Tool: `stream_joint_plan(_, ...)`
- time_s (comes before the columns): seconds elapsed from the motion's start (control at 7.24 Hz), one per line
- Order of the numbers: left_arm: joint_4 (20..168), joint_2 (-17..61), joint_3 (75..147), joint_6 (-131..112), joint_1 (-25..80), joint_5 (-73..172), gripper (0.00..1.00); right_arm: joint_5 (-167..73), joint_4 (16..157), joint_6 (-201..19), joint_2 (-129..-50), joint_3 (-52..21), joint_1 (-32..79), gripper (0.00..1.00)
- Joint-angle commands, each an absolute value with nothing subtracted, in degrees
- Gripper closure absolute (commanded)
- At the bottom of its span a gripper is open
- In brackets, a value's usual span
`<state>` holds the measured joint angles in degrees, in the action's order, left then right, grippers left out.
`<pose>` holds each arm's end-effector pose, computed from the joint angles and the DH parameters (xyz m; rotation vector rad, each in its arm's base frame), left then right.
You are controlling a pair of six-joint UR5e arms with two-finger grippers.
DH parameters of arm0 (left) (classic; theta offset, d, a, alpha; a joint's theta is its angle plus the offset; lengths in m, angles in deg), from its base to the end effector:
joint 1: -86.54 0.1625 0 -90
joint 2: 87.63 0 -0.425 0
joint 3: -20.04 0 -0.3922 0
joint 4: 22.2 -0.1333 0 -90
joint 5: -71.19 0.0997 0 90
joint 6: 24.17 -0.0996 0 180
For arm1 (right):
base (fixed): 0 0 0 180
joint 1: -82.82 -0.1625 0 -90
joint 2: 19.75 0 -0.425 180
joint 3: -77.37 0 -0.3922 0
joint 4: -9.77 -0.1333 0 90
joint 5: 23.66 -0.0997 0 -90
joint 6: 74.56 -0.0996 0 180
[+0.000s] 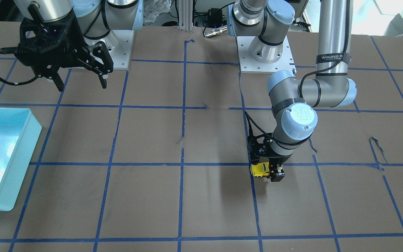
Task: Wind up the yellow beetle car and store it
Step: 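Drag the yellow car with the left gripper away from the bin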
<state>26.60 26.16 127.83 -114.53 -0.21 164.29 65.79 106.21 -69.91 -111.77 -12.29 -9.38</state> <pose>-0.0957 -0.5702 0.1910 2.1422 2.2527 0.0684 0.1530 -0.4851 0.5202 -0.1879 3.1204 -0.2408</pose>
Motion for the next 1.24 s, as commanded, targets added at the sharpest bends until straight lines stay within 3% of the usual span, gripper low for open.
stream_joint_plan(0.0,26.7,26.3,128.0,-114.5,-0.2,163.2,0.23,65.8,106.2,-69.9,-111.8,-12.4,-9.4,0.0)
stream_joint_plan(0.41,26.7,26.2,128.0,-114.7,0.5,163.2,0.6,66.0,106.1,-69.8,-111.8,-12.4,-9.4,0.0)
stream_joint_plan(0.69,26.6,26.3,128.3,-117.1,4.3,162.9,0.68,65.9,106.0,-69.8,-111.8,-12.4,-9.4,0.0)
stream_joint_plan(1.11,26.5,26.2,128.7,-121.1,7.5,163.1,0.7,65.9,106.1,-69.8,-111.8,-12.4,-9.4,0.0)
